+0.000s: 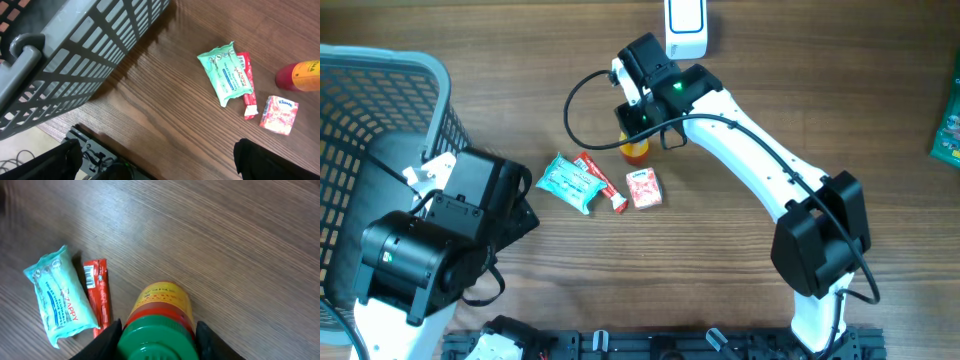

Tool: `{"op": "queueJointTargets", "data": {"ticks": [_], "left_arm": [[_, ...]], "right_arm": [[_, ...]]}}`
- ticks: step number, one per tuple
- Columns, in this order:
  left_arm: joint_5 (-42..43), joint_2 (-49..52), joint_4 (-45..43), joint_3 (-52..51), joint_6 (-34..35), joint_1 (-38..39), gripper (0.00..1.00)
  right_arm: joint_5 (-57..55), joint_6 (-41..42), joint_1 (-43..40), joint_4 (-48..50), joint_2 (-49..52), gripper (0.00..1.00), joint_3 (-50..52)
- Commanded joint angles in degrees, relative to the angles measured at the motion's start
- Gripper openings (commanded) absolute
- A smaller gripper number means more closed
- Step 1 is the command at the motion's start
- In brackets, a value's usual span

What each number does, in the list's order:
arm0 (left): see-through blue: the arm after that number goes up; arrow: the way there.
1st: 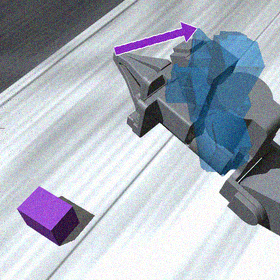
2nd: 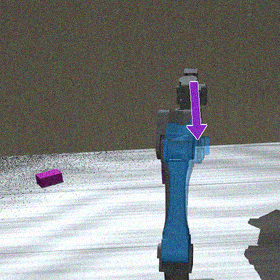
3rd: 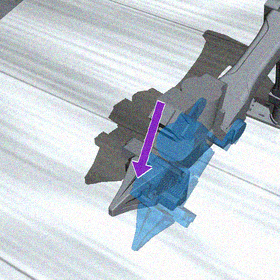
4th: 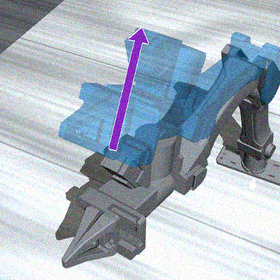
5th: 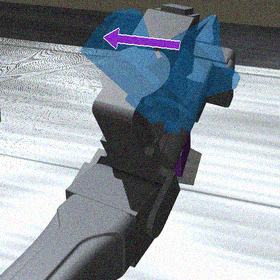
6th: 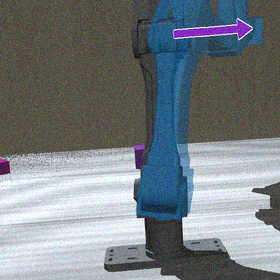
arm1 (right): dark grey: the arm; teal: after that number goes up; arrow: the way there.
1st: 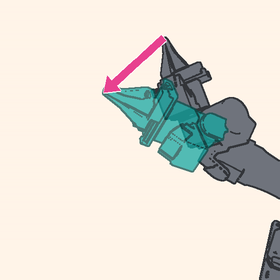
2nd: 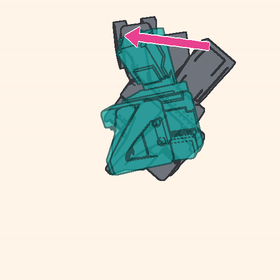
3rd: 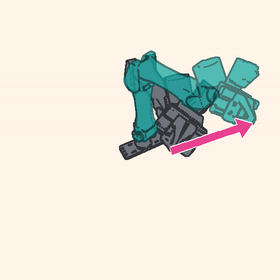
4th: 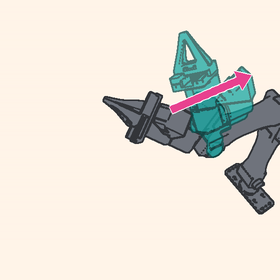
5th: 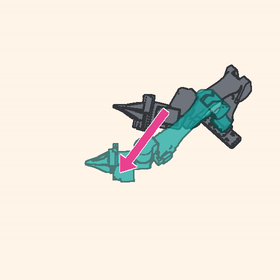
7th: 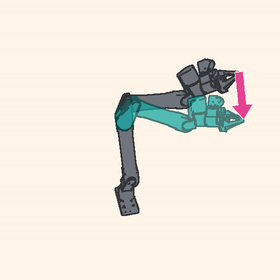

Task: Scan the item barcode
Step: 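Reach the right gripper down and grasp the green-capped sauce bottle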

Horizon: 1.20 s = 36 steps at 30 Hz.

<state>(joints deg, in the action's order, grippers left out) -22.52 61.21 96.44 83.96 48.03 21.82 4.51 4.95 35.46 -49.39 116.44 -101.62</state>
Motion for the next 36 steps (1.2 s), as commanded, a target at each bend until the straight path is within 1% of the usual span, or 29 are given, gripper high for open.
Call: {"op": "queueJointTargets", "data": {"ticks": [1,3,4,8,10,11,12,17,19,20,21,22,23,26,28,29,30,32,33,36], "left_arm": [[-0.92,-0.13,0.04,0.15,-0.94,0.31,1.0],[-0.92,-0.13,0.04,0.15,-0.94,0.31,1.0],[-0.92,-0.13,0.04,0.15,-0.94,0.31,1.0],[-0.92,-0.13,0.04,0.15,-0.94,0.31,1.0],[-0.92,-0.13,0.04,0.15,-0.94,0.31,1.0],[-0.92,-0.13,0.04,0.15,-0.94,0.31,1.0],[-0.94,-0.13,0.04,0.15,-0.94,0.31,1.0],[-0.92,-0.13,0.04,0.15,-0.94,0.31,1.0],[-0.92,-0.13,0.04,0.15,-0.94,0.31,1.0],[-0.92,-0.13,0.07,0.15,-0.94,0.31,1.0],[-0.92,-0.13,0.04,0.15,-0.94,0.31,1.0],[-0.92,-0.13,0.04,0.15,-0.94,0.31,1.0],[-0.92,-0.13,0.04,0.15,-0.94,0.31,1.0],[-0.92,-0.13,0.04,0.13,-0.94,0.31,1.0],[-0.92,-0.13,0.04,0.13,-0.94,0.31,1.0],[-0.94,-0.13,0.04,0.15,-0.94,0.31,1.0],[-0.94,-0.13,0.04,0.15,-0.94,0.31,1.0],[-0.92,-0.13,0.04,0.15,-0.94,0.31,1.0],[-0.92,-0.13,0.04,0.15,-0.94,0.31,1.0],[-0.92,-0.13,0.04,0.15,-0.94,0.31,1.0]], "right_arm": [[-3.3,3.43,0.13,-1.11,0.5,0.38,0.04],[-7.69,8.63,-0.33,-2.12,-0.24,0.32,-0.26],[-9.35,10.05,-0.72,-2.91,-0.74,0.31,-0.74],[-11.28,13.16,-3.56,-7.1,-4.13,0.33,-2.91],[-11.43,16.11,-5.79,-8.52,-6.03,0.34,-2.91],[-11.43,17.53,-7.17,-9.25,-6.69,0.39,-2.91],[-11.41,19.71,-9.07,-10.29,-6.97,0.4,-2.91],[-11.76,27.08,-13.29,-11.26,-6.73,0.35,-0.79],[-14.14,30.25,-13.75,-11.08,-6.71,0.35,1.36],[-14.75,31.15,-13.73,-10.91,-6.71,0.38,2.25],[-14.86,31.78,-13.68,-10.88,-6.73,0.39,2.86],[-14.84,32.89,-13.68,-10.91,-6.73,0.42,3.43],[-14.51,33.2,-13.68,-10.86,-6.73,0.48,3.67],[-12.57,33.09,-13.68,-10.19,-6.82,0.54,3.61],[-8.98,32.92,-13.68,-9.68,-6.97,0.61,3.56],[-7.58,32.92,-13.68,-9.73,-6.97,0.7,3.32],[-6.21,32.7,-13.68,-9.81,-6.97,0.85,2.84],[-4.42,32.52,-13.81,-10.97,-7.23,0.96,1.01],[-4.39,32.52,-14.1,-11.74,-7.76,1.0,-0.26],[-1.07,32.54,-16.72,-11.74,-10.34,1.0,-2.82]]}}
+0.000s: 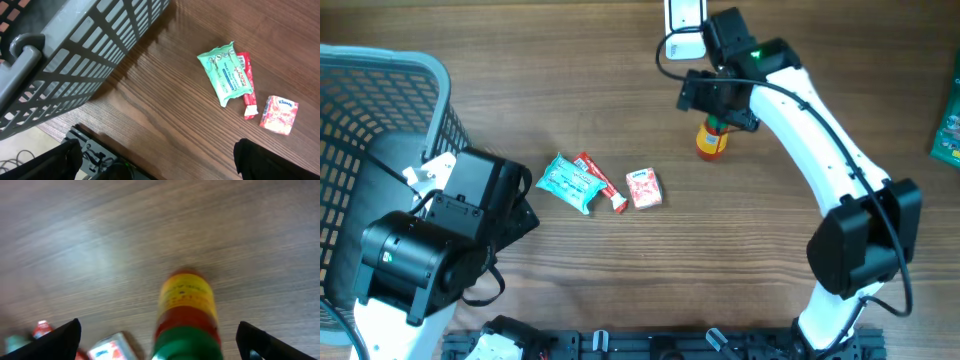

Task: Scan the item barcode
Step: 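Reach the right gripper down and grasp the green-capped sauce bottle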

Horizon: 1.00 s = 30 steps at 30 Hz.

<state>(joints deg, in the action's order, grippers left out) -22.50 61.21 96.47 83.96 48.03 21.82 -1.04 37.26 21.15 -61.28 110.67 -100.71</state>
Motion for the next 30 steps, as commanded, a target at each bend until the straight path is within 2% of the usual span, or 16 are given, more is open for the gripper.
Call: {"op": "queueJointTargets", "data": {"ticks": [1,5,8,12,14,17,21,26,30], "left_arm": [[-0.94,-0.13,0.02,0.15,-0.94,0.31,1.0],[-0.94,-0.13,0.02,0.15,-0.94,0.31,1.0],[-0.94,-0.13,0.02,0.13,-0.94,0.31,1.0],[-0.94,-0.13,0.02,0.15,-0.94,0.31,1.0],[-0.94,-0.13,0.02,0.13,-0.94,0.31,1.0],[-0.94,-0.13,0.02,0.15,-0.94,0.31,1.0],[-0.94,-0.13,0.02,0.15,-0.94,0.31,1.0],[-0.94,-0.13,0.02,0.13,-0.94,0.31,1.0],[-0.94,-0.13,0.02,0.15,-0.94,0.31,1.0]], "right_arm": [[7.8,0.26,-4.9,1.31,-6.03,1.0,-4.02],[14.36,0.46,-14.93,4.26,-6.93,1.0,-3.87],[20.5,0.2,-22.43,2.38,-6.51,1.0,-3.63],[19.56,-0.07,-26.21,-2.16,-6.51,1.0,-2.84],[24.39,3.61,-26.88,-3.87,-6.14,1.0,-2.14],[32.15,4.7,-27.02,-5.33,-3.76,1.0,-1.03],[40.35,5.11,-27.1,-8.96,4.66,1.0,-0.9],[47.74,4.66,-27.12,-8.09,15.76,1.0,-0.9],[56.74,-2.49,-26.53,-8.92,21.31,1.0,-0.9]]}}
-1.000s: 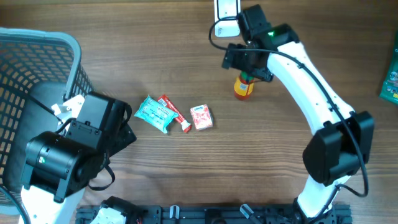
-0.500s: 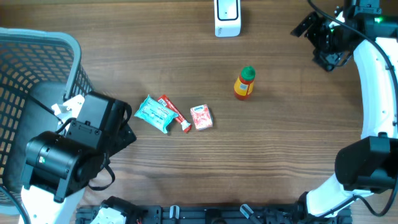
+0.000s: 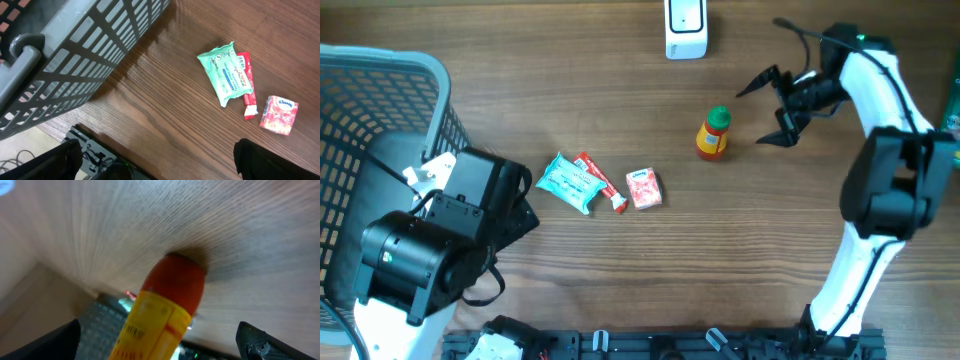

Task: Scan the item barcode
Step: 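Reach the right gripper down and grasp the green-capped sauce bottle, then lift the sauce bottle and rotate it in the right gripper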

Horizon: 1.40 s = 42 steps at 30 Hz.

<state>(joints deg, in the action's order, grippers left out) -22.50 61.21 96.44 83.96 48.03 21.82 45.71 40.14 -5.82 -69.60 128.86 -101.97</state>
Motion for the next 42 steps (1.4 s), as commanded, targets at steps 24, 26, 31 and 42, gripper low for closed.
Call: {"op": "queueJointTargets", "data": {"ticks": [24,26,31,42], "left_arm": [[-0.96,-0.13,0.04,0.13,-0.94,0.31,1.0],[-0.94,-0.13,0.04,0.15,-0.94,0.31,1.0],[-0.94,-0.13,0.07,0.15,-0.94,0.31,1.0],[-0.94,-0.13,0.04,0.15,-0.94,0.31,1.0]], "right_arm": [[16.74,-12.09,9.62,-2.05,11.87,0.76,0.37],[16.94,-13.25,9.62,-2.82,11.85,0.72,0.37],[16.92,-17.2,9.62,-6.16,11.85,0.55,0.37],[25.68,-23.17,9.42,-22.77,11.45,0.4,0.42]]}}
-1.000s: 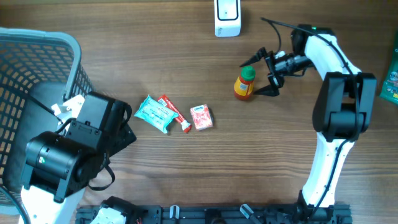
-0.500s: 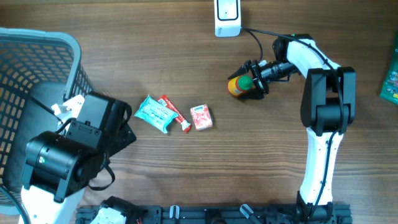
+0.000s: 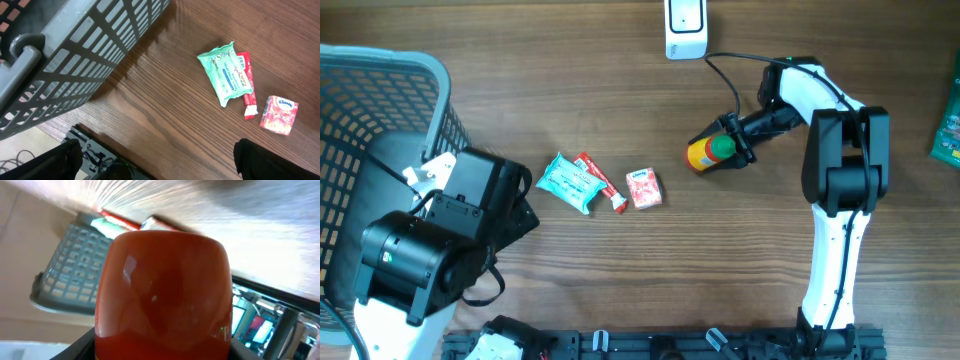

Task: Scan the item barcode
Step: 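Lift the sauce bottle and rotate it in the right gripper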

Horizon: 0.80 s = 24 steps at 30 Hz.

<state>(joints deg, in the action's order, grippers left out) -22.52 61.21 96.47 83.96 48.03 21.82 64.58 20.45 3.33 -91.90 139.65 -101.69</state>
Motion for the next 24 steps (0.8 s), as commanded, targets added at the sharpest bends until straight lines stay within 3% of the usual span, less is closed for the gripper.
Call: {"op": "queueJointTargets", "data": {"ticks": [1,6,13,19,24], "left_arm": [[-0.92,-0.13,0.02,0.13,-0.94,0.31,1.0],[-0.92,-0.13,0.02,0.15,-0.94,0.31,1.0],[-0.94,-0.13,0.02,0.15,-0.94,0.31,1.0],[-0.94,-0.13,0.02,0.15,-0.94,0.31,1.0],[-0.92,-0.13,0.02,0.13,-0.94,0.31,1.0]], "right_arm": [[7.61,-3.48,0.28,-0.48,0.48,0.4,0.13],[9.99,-3.56,2.01,-0.48,-2.03,0.4,0.15],[25.66,-3.43,8.57,-0.46,-9.73,0.38,0.15],[28.46,15.69,13.73,-0.46,-17.64,0.37,0.15],[28.46,31.82,13.53,-0.44,-20.44,0.22,0.13]]}}
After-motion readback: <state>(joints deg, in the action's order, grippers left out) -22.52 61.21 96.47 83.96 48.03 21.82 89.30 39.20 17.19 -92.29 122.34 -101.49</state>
